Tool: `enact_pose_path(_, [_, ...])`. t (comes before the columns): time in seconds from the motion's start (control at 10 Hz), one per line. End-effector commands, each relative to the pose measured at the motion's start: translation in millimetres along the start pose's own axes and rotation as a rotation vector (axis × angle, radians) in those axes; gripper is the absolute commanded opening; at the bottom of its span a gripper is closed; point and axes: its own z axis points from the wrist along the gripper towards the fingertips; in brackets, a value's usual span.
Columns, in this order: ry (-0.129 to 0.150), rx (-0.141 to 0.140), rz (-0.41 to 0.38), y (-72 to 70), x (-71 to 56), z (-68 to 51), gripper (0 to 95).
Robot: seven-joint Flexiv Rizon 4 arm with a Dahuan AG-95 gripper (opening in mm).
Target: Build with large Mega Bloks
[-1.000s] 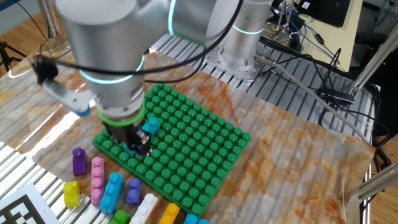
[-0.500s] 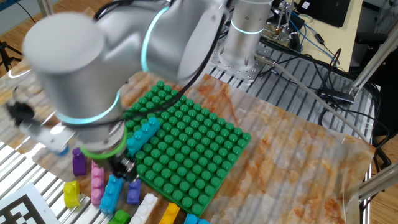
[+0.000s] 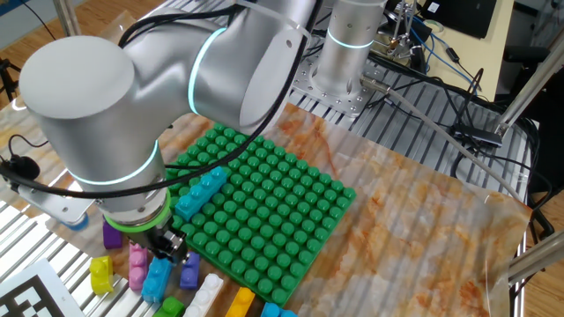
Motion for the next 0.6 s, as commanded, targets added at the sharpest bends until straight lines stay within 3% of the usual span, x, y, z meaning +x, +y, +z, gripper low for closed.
enact_pose_path(0.1, [0.004, 0.001, 0.000, 0.0, -1.3, 0.0, 19.0])
enact_pose_path(0.2, [0.007, 0.001, -0.001, 0.0, -1.3, 0.0, 19.0])
enact_pose_path(0.3, [0.006, 0.002, -0.010, 0.0, -1.3, 0.0, 0.0])
enact_pose_path(0.5, [0.000, 0.012, -0.009, 0.0, -1.3, 0.0, 0.0])
enact_pose_path(0.6, [0.016, 0.024, -0.005, 0.0, -1.3, 0.0, 0.0])
